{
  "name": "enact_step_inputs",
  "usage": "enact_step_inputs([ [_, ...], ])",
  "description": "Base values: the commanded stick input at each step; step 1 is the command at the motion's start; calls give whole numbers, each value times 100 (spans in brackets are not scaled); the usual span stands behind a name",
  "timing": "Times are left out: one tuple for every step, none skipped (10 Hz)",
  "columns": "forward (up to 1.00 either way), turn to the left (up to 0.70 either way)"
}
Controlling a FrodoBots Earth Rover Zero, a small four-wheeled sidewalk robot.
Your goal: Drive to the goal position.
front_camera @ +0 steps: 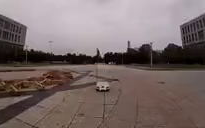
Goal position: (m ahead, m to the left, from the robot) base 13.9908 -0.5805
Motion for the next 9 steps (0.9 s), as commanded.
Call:
enact_step_inputs([
  [100, 0],
  [100, 0],
  [100, 0],
  [100, 0],
  [100, 0],
  [100, 0],
  [100, 0],
  [100, 0],
  [100, 0],
])
